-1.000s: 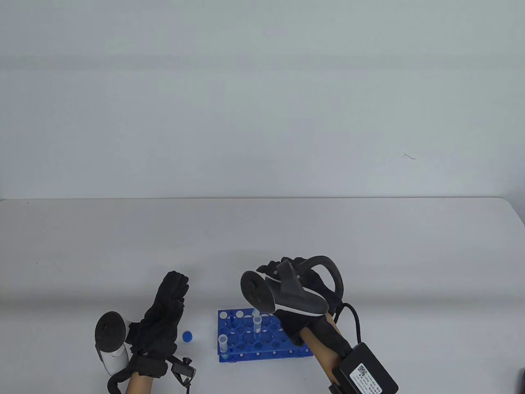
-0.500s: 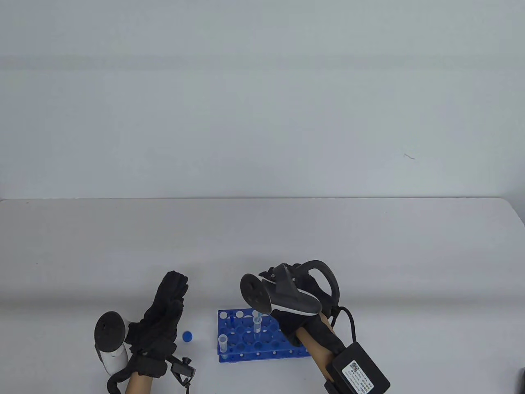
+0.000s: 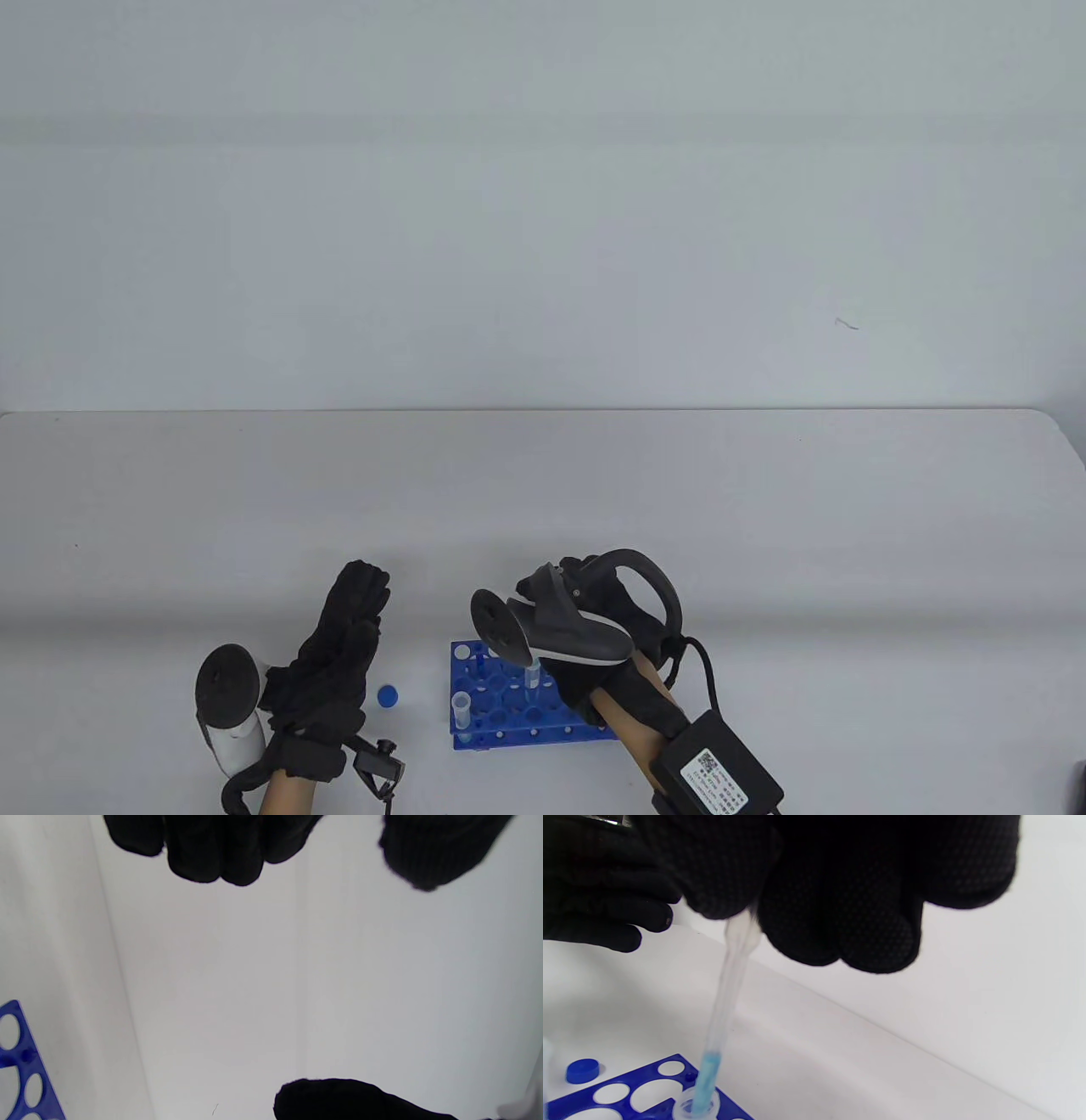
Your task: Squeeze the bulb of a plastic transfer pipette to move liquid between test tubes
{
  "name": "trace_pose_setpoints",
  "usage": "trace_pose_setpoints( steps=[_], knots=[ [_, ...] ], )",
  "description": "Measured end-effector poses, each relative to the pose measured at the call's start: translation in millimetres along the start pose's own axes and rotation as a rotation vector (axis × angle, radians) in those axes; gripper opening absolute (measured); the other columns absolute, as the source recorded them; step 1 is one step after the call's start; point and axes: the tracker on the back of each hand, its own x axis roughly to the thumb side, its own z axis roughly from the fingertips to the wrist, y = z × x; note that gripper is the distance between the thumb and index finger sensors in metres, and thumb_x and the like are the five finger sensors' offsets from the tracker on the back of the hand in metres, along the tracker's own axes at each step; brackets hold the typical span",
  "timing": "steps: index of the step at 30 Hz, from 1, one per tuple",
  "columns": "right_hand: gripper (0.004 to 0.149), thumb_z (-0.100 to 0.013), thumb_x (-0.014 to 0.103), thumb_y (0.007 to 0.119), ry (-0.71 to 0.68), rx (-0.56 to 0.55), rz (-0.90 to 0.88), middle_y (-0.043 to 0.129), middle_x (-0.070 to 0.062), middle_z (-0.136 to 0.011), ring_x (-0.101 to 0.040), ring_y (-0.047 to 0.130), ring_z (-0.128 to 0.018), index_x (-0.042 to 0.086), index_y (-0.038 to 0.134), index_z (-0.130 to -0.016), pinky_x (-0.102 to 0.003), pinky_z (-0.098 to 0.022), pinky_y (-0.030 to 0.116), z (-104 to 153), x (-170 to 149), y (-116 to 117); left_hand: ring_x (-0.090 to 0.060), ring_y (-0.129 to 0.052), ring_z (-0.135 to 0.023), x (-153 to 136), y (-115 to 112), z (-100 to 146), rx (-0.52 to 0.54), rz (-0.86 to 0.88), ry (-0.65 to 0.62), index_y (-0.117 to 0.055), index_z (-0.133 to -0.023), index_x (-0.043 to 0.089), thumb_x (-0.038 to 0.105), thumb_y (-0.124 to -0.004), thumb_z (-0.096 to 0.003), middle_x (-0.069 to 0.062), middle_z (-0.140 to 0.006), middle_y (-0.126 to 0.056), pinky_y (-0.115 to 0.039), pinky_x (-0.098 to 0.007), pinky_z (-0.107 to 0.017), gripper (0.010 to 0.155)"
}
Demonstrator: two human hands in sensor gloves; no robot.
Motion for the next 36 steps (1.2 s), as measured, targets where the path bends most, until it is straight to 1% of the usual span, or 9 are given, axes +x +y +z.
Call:
trace_pose_setpoints(
  steps=[12, 14, 20, 26, 27, 29, 33, 36],
  knots=[
    [0.04, -0.03, 0.038, 0.085, -0.028, -0.081, 0.075, 0.106, 0.005, -0.048, -0.018, 0.105, -0.039, 0.022, 0.094, -0.065, -0.04, -0.038, 0.085, 2.6, 6.1, -0.4, -0.033, -0.05, -0.111, 0.0, -0.1, 0.0, 0.0, 0.0, 0.0, -0.034, -0.117, 0.024, 0.071, -0.062, -0.0436, -0.008, -0.124, -0.046, -0.045, -0.057, -0.083, 0.092],
    [0.04, -0.029, 0.039, 0.085, -0.036, -0.109, 0.087, 0.106, 0.005, -0.046, -0.017, 0.105, -0.037, 0.022, 0.094, -0.064, -0.04, -0.038, 0.085, 3.5, 6.9, -1.1, -0.034, -0.05, -0.111, 0.0, -0.1, 0.1, 0.0, -0.001, 0.0, -0.034, -0.117, 0.024, 0.071, -0.063, -0.0435, -0.008, -0.124, -0.046, -0.045, -0.057, -0.083, 0.092],
    [0.039, -0.028, 0.039, 0.085, -0.048, -0.147, 0.084, 0.107, 0.006, -0.043, -0.017, 0.105, -0.036, 0.023, 0.095, -0.061, -0.039, -0.037, 0.086, 3.9, 7.7, -0.4, -0.034, -0.05, -0.111, 0.1, -0.4, 0.5, 0.001, -0.001, 0.001, -0.034, -0.117, 0.024, 0.071, -0.062, -0.0435, -0.008, -0.124, -0.046, -0.045, -0.057, -0.083, 0.092],
    [0.039, -0.027, 0.039, 0.085, -0.055, -0.124, 0.093, 0.107, 0.006, -0.043, -0.016, 0.105, -0.036, 0.023, 0.096, -0.061, -0.039, -0.037, 0.086, 5.1, 8.0, -1.2, -0.034, -0.05, -0.111, 0.2, -0.5, 0.5, 0.001, -0.001, 0.002, -0.034, -0.117, 0.024, 0.071, -0.062, -0.0435, -0.008, -0.124, -0.046, -0.045, -0.057, -0.083, 0.092],
    [0.039, -0.027, 0.039, 0.085, -0.059, -0.136, 0.094, 0.107, 0.006, -0.042, -0.017, 0.105, -0.035, 0.023, 0.096, -0.06, -0.039, -0.037, 0.086, 5.8, 8.0, -1.7, -0.034, -0.05, -0.111, 0.1, -0.5, 0.4, 0.001, -0.002, 0.002, -0.034, -0.117, 0.024, 0.071, -0.063, -0.0435, -0.008, -0.124, -0.046, -0.045, -0.057, -0.083, 0.092],
    [0.039, -0.027, 0.039, 0.085, -0.057, -0.123, 0.094, 0.107, 0.006, -0.043, -0.017, 0.105, -0.035, 0.023, 0.096, -0.06, -0.039, -0.037, 0.086, 5.5, 7.9, -1.7, -0.034, -0.05, -0.111, 0.1, -0.5, 0.4, 0.001, -0.001, 0.002, -0.034, -0.117, 0.024, 0.071, -0.062, -0.0435, -0.008, -0.124, -0.046, -0.045, -0.057, -0.083, 0.092],
    [0.039, -0.027, 0.039, 0.085, -0.054, -0.14, 0.088, 0.107, 0.006, -0.042, -0.017, 0.105, -0.035, 0.023, 0.096, -0.06, -0.039, -0.037, 0.086, 5.8, 6.9, -2.7, -0.034, -0.05, -0.111, 0.2, -0.6, 0.3, 0.001, -0.001, 0.003, -0.034, -0.117, 0.024, 0.071, -0.062, -0.0435, -0.008, -0.124, -0.045, -0.045, -0.057, -0.083, 0.092],
    [0.039, -0.027, 0.039, 0.085, -0.043, -0.13, 0.08, 0.107, 0.006, -0.043, -0.017, 0.105, -0.036, 0.022, 0.096, -0.061, -0.039, -0.037, 0.086, 6.4, 4.5, -5.1, -0.034, -0.05, -0.111, 0.2, -0.6, 0.3, 0.001, -0.001, 0.003, -0.034, -0.117, 0.024, 0.071, -0.063, -0.0435, -0.008, -0.124, -0.046, -0.045, -0.057, -0.083, 0.092]
  ],
)
